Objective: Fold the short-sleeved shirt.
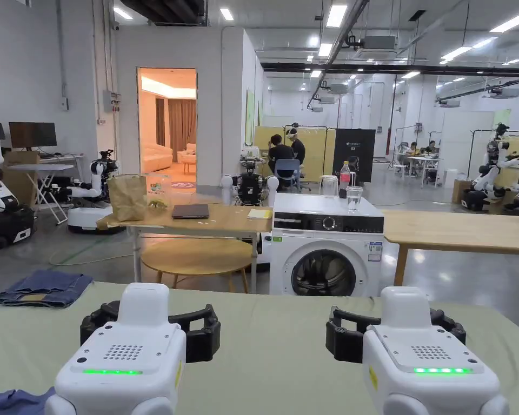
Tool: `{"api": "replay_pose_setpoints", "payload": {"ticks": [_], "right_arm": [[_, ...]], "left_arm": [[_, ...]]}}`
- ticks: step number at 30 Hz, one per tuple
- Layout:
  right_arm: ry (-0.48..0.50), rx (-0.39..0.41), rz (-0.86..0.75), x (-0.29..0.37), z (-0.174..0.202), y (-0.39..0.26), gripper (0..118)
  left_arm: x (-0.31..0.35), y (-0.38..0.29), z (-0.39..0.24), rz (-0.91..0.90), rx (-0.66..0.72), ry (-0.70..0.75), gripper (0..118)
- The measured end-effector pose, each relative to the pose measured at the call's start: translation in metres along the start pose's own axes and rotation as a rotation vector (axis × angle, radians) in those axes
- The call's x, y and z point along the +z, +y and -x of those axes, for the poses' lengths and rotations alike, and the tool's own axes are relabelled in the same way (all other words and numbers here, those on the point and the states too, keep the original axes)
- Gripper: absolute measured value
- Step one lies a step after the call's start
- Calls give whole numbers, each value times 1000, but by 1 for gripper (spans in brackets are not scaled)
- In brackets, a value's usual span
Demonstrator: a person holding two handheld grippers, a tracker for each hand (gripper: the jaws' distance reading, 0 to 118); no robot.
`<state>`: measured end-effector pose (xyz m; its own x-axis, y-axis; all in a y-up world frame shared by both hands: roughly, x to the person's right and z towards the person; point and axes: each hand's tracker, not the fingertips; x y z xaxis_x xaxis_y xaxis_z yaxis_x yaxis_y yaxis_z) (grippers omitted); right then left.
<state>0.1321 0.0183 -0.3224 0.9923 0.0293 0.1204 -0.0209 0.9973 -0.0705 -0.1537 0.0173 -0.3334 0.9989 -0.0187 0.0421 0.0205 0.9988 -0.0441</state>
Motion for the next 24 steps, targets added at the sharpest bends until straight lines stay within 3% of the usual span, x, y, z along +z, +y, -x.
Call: {"api": "replay_pose_setpoints", "payload": {"ticks": [9,15,24], "right_arm": [[-11,11,-22,1,2,-2,118],[-1,-28,-11,1,0,-2,118],[-1,-3,1,0,2,-3,118]], "left_arm": [[-1,-4,-2,6,-24,10,118],[-1,-5,-2,4,-44,16,118],[0,-5,-1,-1,-24,9,118]]}}
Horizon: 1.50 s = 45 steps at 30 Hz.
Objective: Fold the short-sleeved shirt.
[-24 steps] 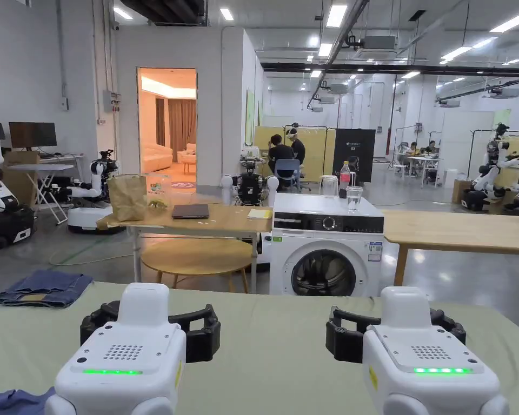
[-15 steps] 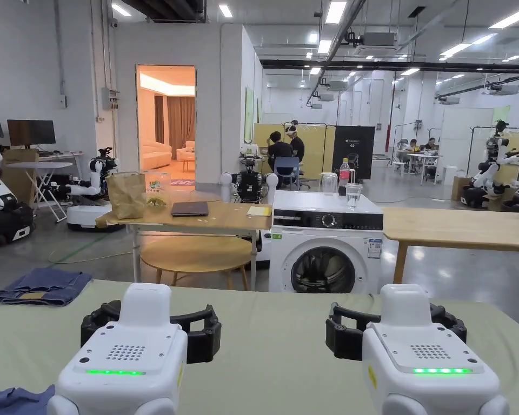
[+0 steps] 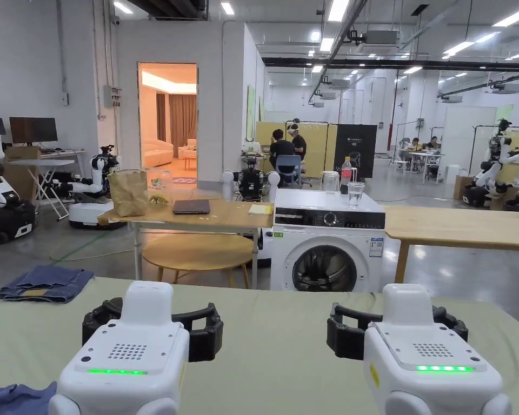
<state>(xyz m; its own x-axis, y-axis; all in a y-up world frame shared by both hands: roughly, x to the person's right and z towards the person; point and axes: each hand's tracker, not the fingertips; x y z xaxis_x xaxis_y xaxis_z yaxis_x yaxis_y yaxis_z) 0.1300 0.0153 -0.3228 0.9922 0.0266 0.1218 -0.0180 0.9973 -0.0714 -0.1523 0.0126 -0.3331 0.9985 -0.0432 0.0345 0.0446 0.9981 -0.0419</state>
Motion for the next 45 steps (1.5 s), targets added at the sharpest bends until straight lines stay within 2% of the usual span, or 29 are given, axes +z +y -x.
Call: {"api": "replay_pose_setpoints", "payload": {"ticks": [13,20,25,26,27,28,29,30,31,33,35,37,39,45], "right_arm": [[-2,8,1,-1,1,-1,118],[7,-23,-5,0,-1,-2,118],[-22,-5,-8,0,-1,-3,117],[-9,-11,5,1,-3,-2,105],[24,-29,20,1,-4,-2,86],[38,-38,22,2,-5,-1,57],[18,-26,17,2,-4,-1,0],[-12,5,15,2,-2,0,0],[-77,49,3,2,0,2,0],[-12,26,-6,4,-4,7,0],[-14,31,-5,1,1,13,0],[9,48,-15,0,16,8,0],[90,49,-14,-5,42,14,0],[389,27,13,-4,168,-5,0]], "left_arm": [[1,0,0,-11,-5,18,118],[2,-3,2,-10,13,-11,118],[2,-3,0,-10,1,-14,118],[2,-2,0,-2,0,-23,108],[3,-2,1,-5,3,-27,78],[5,-2,0,-14,5,-24,25],[3,-1,-1,-22,-6,-16,0],[0,-2,-2,1,-25,26,0],[2,-3,-1,-16,-5,7,0],[1,-5,5,10,23,-29,0],[1,-8,12,16,-7,17,0],[9,-9,32,19,21,52,0],[23,-11,61,13,32,125,0],[80,-33,164,83,5,391,0]]}}
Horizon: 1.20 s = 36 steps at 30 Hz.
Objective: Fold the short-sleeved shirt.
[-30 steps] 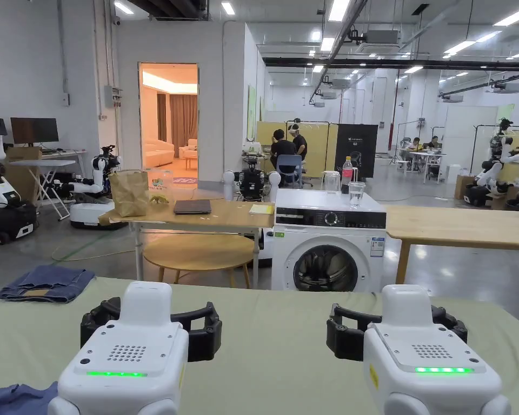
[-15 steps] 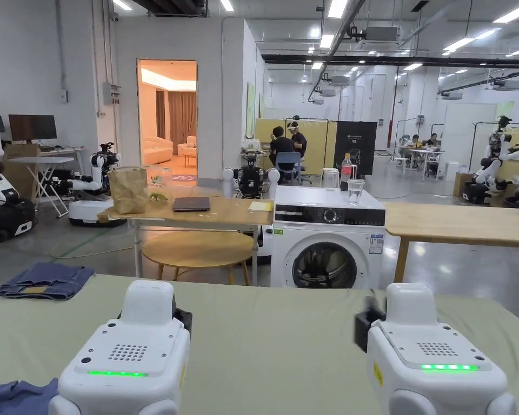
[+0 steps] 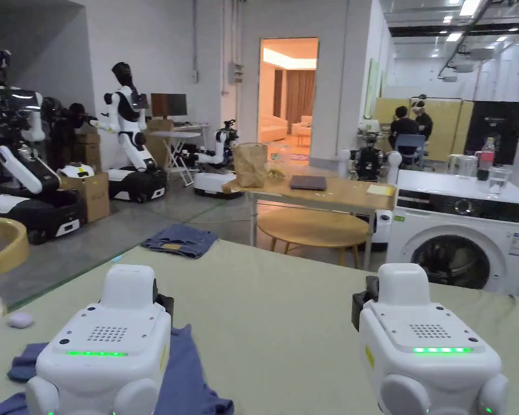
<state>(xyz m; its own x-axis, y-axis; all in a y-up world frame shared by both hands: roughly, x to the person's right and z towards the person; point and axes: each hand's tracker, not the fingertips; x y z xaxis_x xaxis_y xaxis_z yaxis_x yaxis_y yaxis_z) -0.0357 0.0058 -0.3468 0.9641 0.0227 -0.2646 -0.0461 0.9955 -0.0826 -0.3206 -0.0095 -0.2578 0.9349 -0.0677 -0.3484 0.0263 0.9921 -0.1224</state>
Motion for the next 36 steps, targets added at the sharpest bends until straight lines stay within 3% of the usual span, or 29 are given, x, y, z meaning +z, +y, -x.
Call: {"api": "replay_pose_setpoints", "payload": {"ticks": [3,9,10,11,12,14,16,22,27,29,30,31,32,34,35,36], "right_arm": [[128,-41,47,-17,45,-15,0],[176,-16,88,-45,80,-42,0],[180,-17,93,-49,78,-45,0],[176,-15,100,-53,78,-51,0],[164,-8,109,-58,77,-55,0],[140,7,136,-69,72,-64,0],[110,15,154,-77,67,-75,0],[19,38,240,-103,42,-106,0],[-38,29,288,-115,21,-126,0],[-53,30,298,-117,16,-129,0],[-56,30,297,-117,14,-129,0],[-60,32,292,-116,13,-128,0],[-61,32,288,-116,11,-126,0],[-60,28,282,-116,9,-123,0],[-57,31,275,-113,8,-120,0],[-61,36,268,-111,6,-118,0]], "left_arm": [[-2,-20,48,83,1,81,0],[-65,-62,74,292,-13,7,1],[-84,-70,72,336,-18,-8,24],[-105,-78,71,381,-7,-28,85],[-130,-87,70,446,24,-65,118],[-174,-111,61,512,65,-208,116],[-211,-139,44,671,50,-186,116],[-302,-175,-8,826,99,-282,116],[-309,-216,-41,927,42,-256,116],[-299,-207,-41,882,-100,-262,118],[-296,-196,-35,907,-48,-261,115],[-290,-186,-28,899,-6,-247,105],[-281,-176,-18,854,32,-217,73],[-295,-182,0,869,94,-200,26],[-298,-186,8,894,90,-214,8],[-300,-188,14,907,102,-216,5]]}}
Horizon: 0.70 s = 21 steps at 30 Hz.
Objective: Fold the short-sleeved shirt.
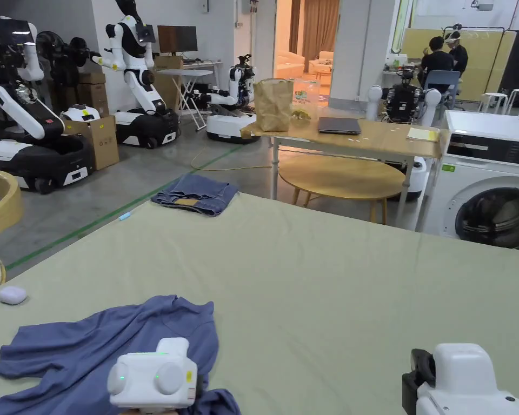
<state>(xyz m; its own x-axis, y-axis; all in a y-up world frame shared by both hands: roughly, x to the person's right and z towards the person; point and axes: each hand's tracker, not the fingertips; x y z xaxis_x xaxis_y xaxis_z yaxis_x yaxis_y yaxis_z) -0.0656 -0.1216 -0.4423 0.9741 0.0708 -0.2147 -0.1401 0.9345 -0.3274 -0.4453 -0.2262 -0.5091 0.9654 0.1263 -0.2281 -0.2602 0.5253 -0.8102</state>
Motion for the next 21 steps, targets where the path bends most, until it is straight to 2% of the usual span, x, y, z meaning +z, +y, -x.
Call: {"api": "replay_pose_setpoints", "payload": {"ticks": [1,4,7,10,13,15,18,21], "right_arm": [[-6,-2,-5,3,-3,2,0],[-12,-32,-22,16,-20,9,0],[-43,-43,-41,34,-42,16,0],[-86,-61,-65,61,-68,24,0],[-132,-67,-97,92,-95,29,0],[-179,-65,-107,112,-114,31,0],[-238,-76,-127,140,-143,29,0],[-308,-83,-125,163,-174,22,0]], "left_arm": [[-6,-6,-2,-4,11,-48,4],[13,10,-22,-68,-40,-37,2],[33,27,-63,-169,-100,-156,2],[55,30,-123,-248,-248,-203,2],[82,28,-189,-305,-312,-399,2],[101,25,-246,-344,-417,-452,2],[135,-7,-331,-341,-530,-614,2],[135,-34,-401,-276,-610,-748,2]]}}
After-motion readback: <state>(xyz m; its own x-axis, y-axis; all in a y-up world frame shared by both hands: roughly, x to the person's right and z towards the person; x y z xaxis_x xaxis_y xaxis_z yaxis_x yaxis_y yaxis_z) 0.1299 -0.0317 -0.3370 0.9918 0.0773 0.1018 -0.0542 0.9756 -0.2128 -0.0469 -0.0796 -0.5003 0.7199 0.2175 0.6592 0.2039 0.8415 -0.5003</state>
